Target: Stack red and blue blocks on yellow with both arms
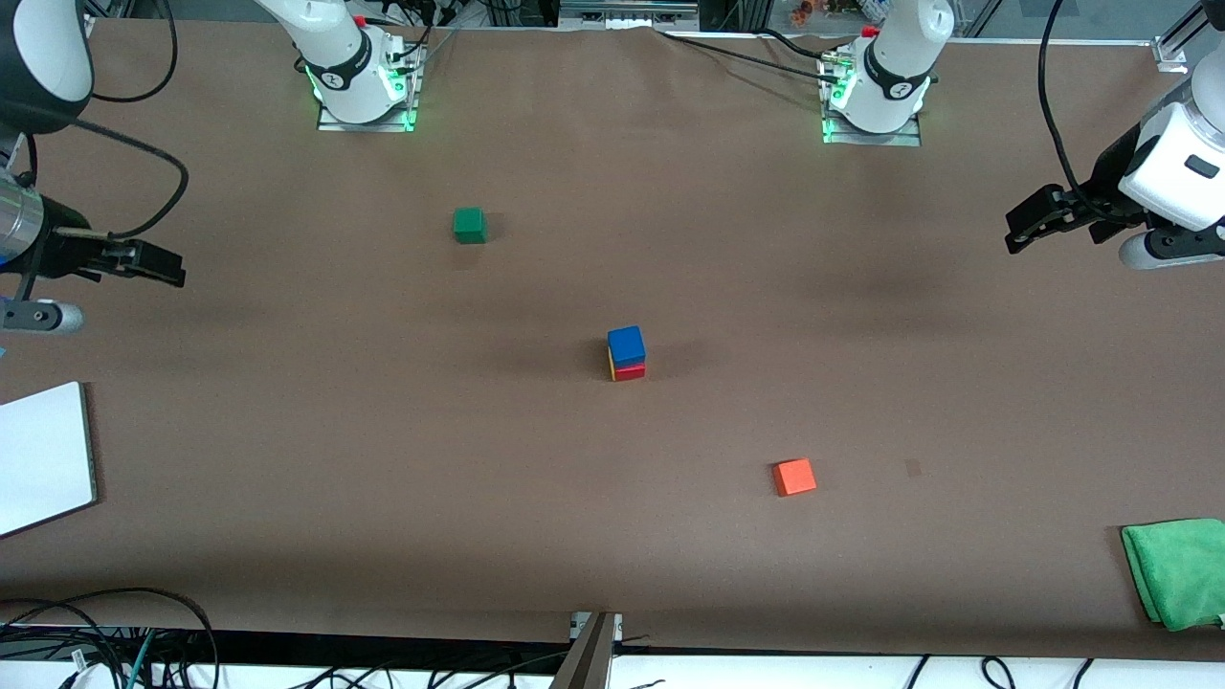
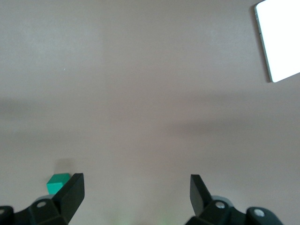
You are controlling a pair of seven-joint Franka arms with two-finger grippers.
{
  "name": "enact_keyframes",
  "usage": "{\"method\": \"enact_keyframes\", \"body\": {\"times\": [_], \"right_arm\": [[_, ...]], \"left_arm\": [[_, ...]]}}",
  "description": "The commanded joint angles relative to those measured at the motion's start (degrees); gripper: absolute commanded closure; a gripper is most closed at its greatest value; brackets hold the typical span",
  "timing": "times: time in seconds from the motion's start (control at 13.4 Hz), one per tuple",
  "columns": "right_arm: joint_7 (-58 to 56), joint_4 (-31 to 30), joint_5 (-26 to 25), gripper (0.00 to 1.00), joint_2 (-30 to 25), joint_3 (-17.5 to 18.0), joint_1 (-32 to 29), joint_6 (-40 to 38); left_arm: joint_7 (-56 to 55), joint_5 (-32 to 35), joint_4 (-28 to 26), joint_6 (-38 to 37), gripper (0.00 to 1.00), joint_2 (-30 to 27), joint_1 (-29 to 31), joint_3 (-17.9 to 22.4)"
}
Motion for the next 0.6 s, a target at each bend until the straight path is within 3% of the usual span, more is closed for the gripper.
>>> {"method": "enact_keyframes", "body": {"times": [0.0, 0.37, 0.52], "right_arm": [[-0.1, -4.3, 1.2, 0.00, -4.9, 0.2, 0.0, 1.1], [-3.3, -5.8, 1.4, 0.00, -7.8, 0.3, -0.1, 0.0], [-3.4, -5.3, 1.7, 0.00, -6.6, -0.6, -0.1, -1.1]], "left_arm": [[0.6, -0.2, 0.4, 0.2, 0.00, 0.0, -0.1, 0.1], [0.6, -0.3, 0.2, -0.1, 0.00, 0.0, 0.6, 0.3], [0.6, -0.3, 0.1, -0.1, 0.00, 0.0, 0.6, 0.3]]}}
